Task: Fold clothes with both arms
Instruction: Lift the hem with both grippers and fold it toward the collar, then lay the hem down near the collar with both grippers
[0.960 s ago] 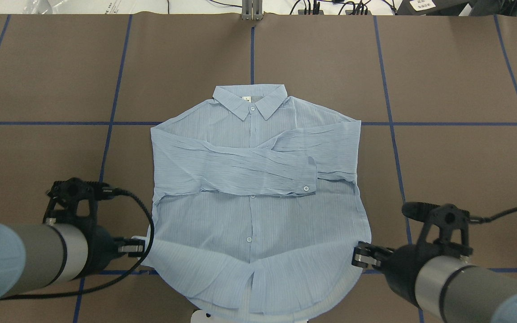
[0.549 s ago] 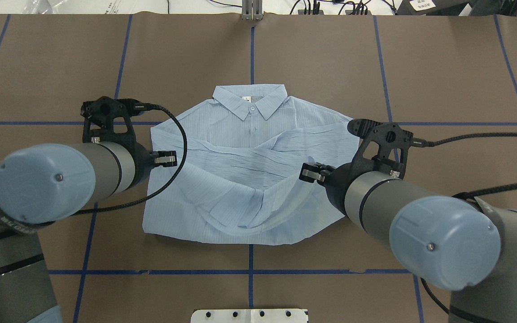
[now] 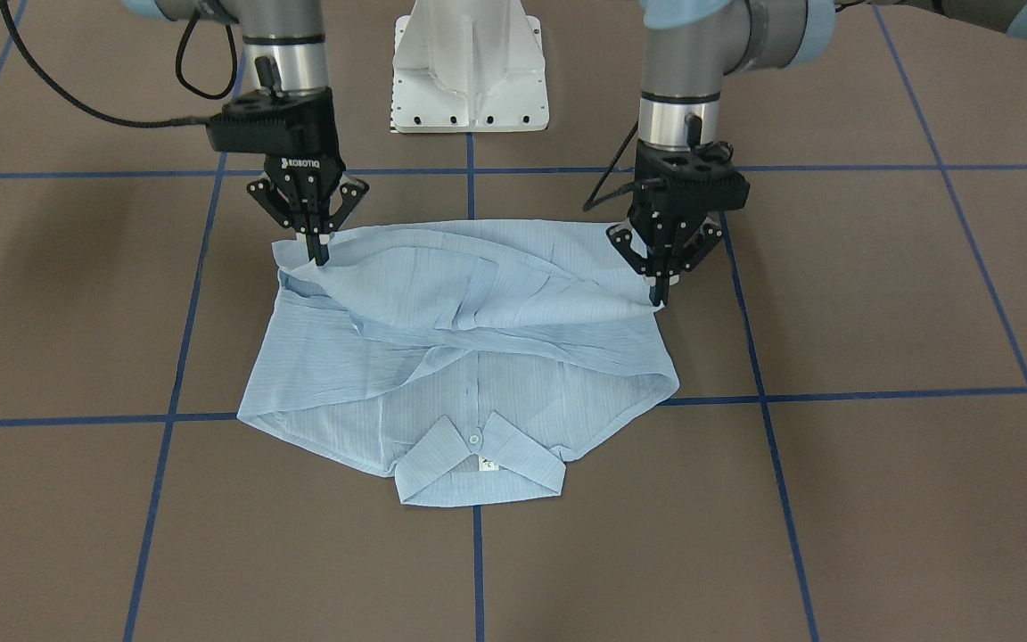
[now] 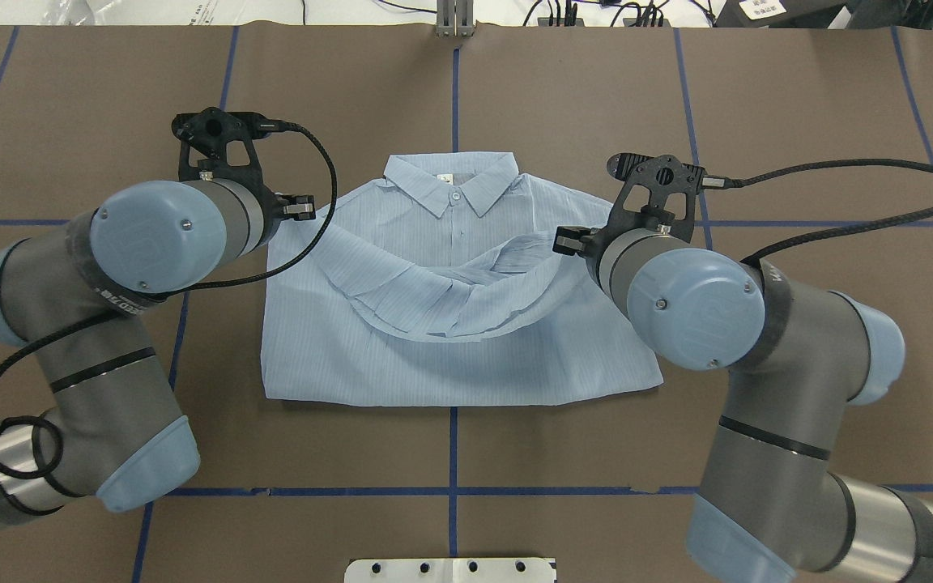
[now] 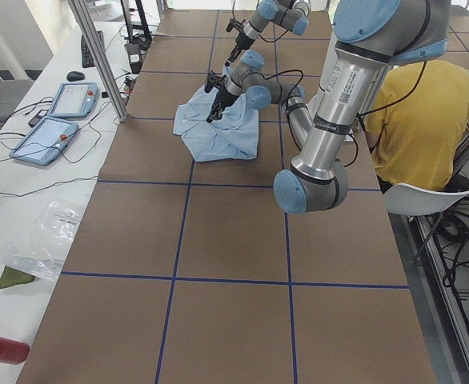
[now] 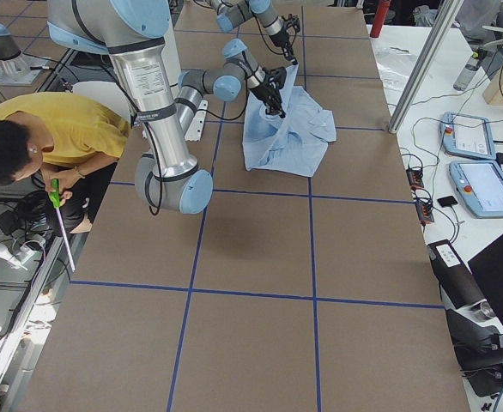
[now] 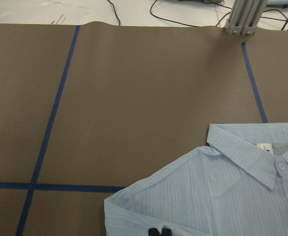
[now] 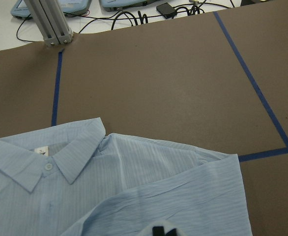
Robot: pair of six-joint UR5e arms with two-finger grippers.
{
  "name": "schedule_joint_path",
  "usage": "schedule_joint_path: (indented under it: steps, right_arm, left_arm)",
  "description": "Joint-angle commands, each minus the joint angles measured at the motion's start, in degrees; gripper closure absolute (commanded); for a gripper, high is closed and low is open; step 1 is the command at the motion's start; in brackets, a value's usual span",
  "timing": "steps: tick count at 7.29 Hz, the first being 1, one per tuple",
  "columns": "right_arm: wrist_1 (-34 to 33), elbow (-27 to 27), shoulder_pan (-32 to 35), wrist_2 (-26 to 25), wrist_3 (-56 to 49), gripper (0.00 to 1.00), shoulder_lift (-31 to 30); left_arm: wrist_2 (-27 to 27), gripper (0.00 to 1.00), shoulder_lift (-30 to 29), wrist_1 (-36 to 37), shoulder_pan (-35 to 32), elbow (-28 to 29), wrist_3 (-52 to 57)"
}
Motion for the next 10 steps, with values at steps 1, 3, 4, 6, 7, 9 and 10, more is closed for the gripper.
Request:
schedule_joint_path:
  steps: [1, 3, 4, 6, 7, 9, 10]
  right_arm:
    - [5.39, -9.76, 2.39, 2.44, -2.63, 1.00, 0.11]
    - [8.02, -13.14, 5.63, 6.55, -7.78, 1.00, -0.32]
    - [8.38, -13.66, 6.96, 8.41, -9.74, 1.00, -0.50]
    - [8.38, -13.67, 9.68, 11.48, -12.20, 1.00, -0.68]
    - [8.47, -14.71, 9.61, 11.50, -12.57, 1.00, -0.85]
    - [12.48, -17.87, 9.87, 11.50, -12.58, 1.00, -0.85]
    - [15.30, -20.58, 10.13, 11.50, -12.58, 1.00, -0.77]
  left_arm:
    - [1.44, 1.00, -0.07, -8.06, -0.35, 10.63, 0.20]
    - [0.92, 1.00, -0.07, -15.00, -1.91, 13.66, 13.57]
    - [0.65, 1.00, -0.07, -15.30, -2.63, 14.45, 15.21]
    - [-0.74, 1.00, 0.02, -17.05, -3.50, 14.98, 18.10]
    - [-2.50, 1.00, 0.11, -17.32, -3.51, 14.98, 18.21]
    - [-2.60, 1.00, 0.11, -17.32, -3.42, 14.98, 18.48]
    - [-2.60, 1.00, 0.11, -17.32, -3.42, 14.98, 18.48]
